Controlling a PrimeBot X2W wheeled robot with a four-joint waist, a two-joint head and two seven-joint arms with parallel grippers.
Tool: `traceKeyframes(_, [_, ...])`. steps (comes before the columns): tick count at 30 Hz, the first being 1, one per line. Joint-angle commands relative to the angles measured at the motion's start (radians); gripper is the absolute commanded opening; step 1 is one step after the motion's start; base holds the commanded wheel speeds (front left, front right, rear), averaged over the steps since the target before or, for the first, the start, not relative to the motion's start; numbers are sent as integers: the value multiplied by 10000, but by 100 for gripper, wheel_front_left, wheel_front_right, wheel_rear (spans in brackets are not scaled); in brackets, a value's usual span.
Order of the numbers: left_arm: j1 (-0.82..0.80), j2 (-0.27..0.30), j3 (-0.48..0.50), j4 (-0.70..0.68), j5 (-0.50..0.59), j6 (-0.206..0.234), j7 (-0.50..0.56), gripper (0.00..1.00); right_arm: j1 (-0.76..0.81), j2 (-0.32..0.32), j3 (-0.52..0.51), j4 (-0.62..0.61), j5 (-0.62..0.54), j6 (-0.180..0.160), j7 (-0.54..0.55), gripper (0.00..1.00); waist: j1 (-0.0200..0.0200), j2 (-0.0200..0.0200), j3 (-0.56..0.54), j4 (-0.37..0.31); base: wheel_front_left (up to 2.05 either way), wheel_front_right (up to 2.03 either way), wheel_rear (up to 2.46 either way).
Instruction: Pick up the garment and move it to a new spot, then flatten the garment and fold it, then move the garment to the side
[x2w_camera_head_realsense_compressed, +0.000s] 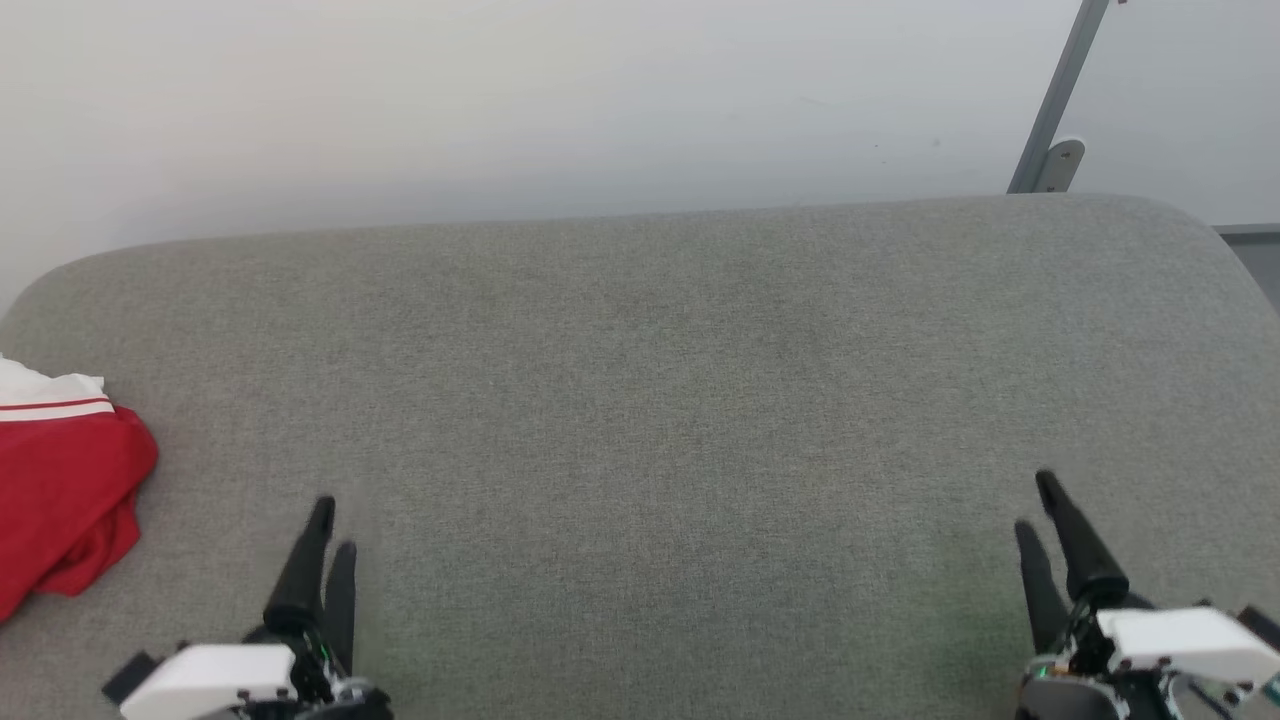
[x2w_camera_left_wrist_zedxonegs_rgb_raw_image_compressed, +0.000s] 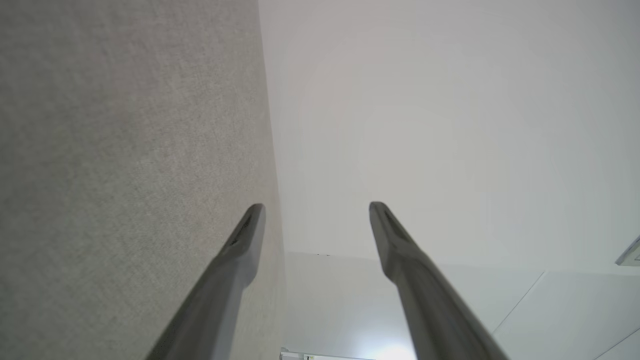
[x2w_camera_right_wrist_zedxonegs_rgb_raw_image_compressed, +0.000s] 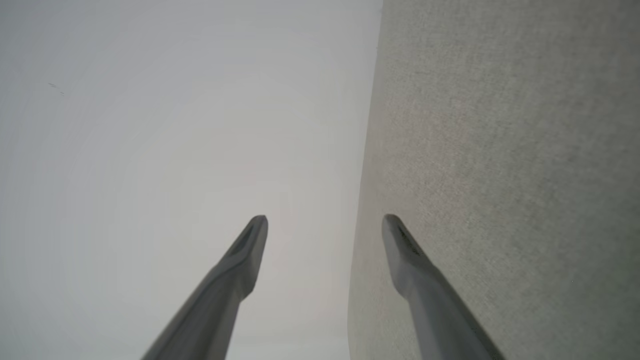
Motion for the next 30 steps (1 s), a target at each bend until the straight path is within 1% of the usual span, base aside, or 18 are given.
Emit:
traceKeyframes(1, [-16,8,-10,-66,3,9,-16,100,-24,-5,16,-56,-28,0,-26,100,1,0,0,0,0,0,0])
traceKeyframes(9, [58,65,-104,-612,155,170,-215,100,-125,-70,197,-289,-452,0,-315,100,1,0,-6,-3,0,0,0])
traceKeyframes(14, [106,251,-197,-850,645,311,-473,100,-219,-300,434,-295,-1329,0,-535,100,1,0,-13,-8,0,0,0])
traceKeyframes(20, [129,629,-442,-977,1737,608,-865,100,-379,-518,643,-149,-2856,0,-694,100,1,0,-29,-10,0,0,0])
traceKeyframes(21, [129,629,-442,-977,1737,608,-865,100,-379,-518,643,-149,-2856,0,-694,100,1,0,-29,-10,0,0,0])
traceKeyframes(30, [96,1230,-959,-969,3706,1129,-1313,100,-566,-641,769,-118,-4829,0,-698,100,1,0,-56,-10,0,0,0])
